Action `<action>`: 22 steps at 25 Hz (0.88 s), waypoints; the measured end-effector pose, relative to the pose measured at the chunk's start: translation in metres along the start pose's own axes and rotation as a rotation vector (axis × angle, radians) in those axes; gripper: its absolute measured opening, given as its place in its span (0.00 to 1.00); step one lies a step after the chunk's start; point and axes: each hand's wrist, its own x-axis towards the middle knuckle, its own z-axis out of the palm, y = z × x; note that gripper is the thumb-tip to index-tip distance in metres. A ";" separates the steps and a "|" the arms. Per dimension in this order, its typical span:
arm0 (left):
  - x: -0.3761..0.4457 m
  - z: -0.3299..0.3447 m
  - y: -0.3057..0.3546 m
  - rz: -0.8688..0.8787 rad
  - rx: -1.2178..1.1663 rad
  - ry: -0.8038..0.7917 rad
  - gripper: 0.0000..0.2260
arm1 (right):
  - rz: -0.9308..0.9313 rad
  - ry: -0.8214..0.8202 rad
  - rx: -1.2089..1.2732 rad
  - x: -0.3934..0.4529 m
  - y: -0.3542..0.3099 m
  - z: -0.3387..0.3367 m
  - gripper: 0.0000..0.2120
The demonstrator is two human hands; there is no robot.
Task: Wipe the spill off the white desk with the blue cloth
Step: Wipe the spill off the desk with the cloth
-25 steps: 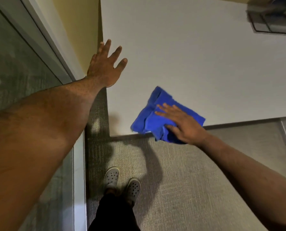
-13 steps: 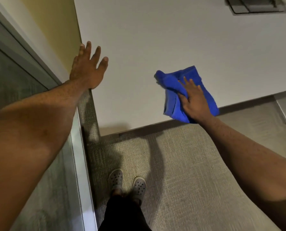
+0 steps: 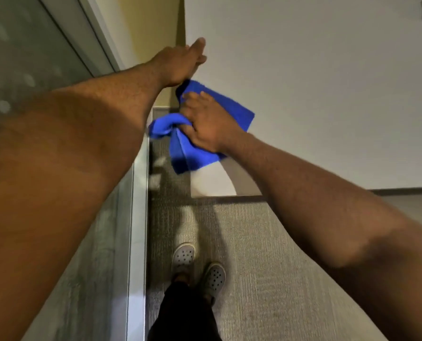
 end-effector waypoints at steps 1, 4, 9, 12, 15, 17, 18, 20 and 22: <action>-0.002 0.001 0.002 0.006 -0.017 0.009 0.30 | 0.024 0.007 -0.032 0.012 0.002 -0.005 0.19; -0.003 0.005 0.005 0.023 -0.025 0.006 0.29 | -0.020 0.025 0.034 -0.003 -0.014 -0.009 0.15; -0.004 0.005 0.007 -0.047 0.024 0.005 0.30 | -0.317 -0.166 0.117 -0.071 -0.034 -0.006 0.11; 0.001 0.011 0.007 -0.059 0.104 0.043 0.31 | -0.138 -0.116 0.042 -0.013 -0.013 -0.020 0.13; 0.002 0.015 0.005 -0.096 0.127 0.066 0.32 | -0.117 -0.108 -0.035 -0.003 -0.014 -0.018 0.15; 0.001 0.014 0.004 -0.104 0.121 0.070 0.35 | -0.203 -0.096 0.028 -0.042 -0.034 -0.008 0.13; -0.001 0.013 0.004 -0.109 0.095 0.068 0.37 | -0.254 -0.102 0.081 -0.066 -0.044 -0.003 0.12; -0.003 0.013 0.003 -0.105 0.077 0.055 0.41 | -0.349 -0.166 0.089 -0.095 -0.053 0.002 0.12; -0.005 0.017 0.004 -0.093 0.113 0.047 0.41 | -0.355 -0.203 0.055 -0.087 -0.044 0.002 0.16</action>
